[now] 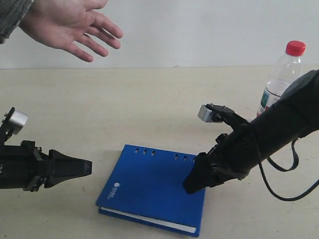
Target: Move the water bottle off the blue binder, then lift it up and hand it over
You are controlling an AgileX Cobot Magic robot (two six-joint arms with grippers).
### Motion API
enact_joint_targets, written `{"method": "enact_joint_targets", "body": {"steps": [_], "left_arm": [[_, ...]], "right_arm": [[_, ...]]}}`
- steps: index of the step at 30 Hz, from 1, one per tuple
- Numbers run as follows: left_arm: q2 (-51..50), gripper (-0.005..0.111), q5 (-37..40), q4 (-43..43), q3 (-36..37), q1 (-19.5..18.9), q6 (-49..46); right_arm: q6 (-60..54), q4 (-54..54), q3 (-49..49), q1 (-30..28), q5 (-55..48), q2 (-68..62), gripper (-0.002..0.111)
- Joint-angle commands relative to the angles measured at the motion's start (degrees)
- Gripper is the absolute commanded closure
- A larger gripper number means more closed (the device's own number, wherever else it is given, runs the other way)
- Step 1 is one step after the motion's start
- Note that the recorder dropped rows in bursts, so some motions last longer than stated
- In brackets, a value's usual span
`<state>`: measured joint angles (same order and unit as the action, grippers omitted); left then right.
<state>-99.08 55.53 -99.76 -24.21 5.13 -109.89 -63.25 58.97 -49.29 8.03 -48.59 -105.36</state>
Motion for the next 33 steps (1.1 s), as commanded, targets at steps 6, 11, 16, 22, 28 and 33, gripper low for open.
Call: {"method": "enact_joint_targets", "body": {"steps": [6, 11, 16, 22, 28, 33], "left_arm": [[-0.3, 0.05, 0.8, -0.2, -0.2, 0.3, -2.2], [-0.3, 0.05, 0.8, -0.2, -0.2, 0.3, -2.2], [-0.3, 0.05, 4.3, -0.2, -0.2, 0.3, -2.2], [-0.3, 0.05, 8.1, -0.2, -0.2, 0.3, -4.0], [-0.3, 0.05, 10.9, -0.2, -0.2, 0.3, -4.0], [-0.3, 0.05, 13.9, -0.2, -0.2, 0.3, -4.0]], "right_arm": [[-12.2, 11.3, 0.0, -0.1, -13.0, 0.2, 0.041], [-11.0, 13.3, 0.0, -0.1, -11.0, 0.2, 0.041], [-13.6, 19.3, 0.0, -0.1, -16.0, 0.2, 0.041], [-13.2, 22.9, 0.0, 0.0, -21.4, 0.2, 0.041], [-12.1, 26.7, 0.0, 0.0, -18.8, 0.2, 0.041], [-8.2, 25.9, 0.0, 0.0, -14.1, 0.2, 0.069]]}}
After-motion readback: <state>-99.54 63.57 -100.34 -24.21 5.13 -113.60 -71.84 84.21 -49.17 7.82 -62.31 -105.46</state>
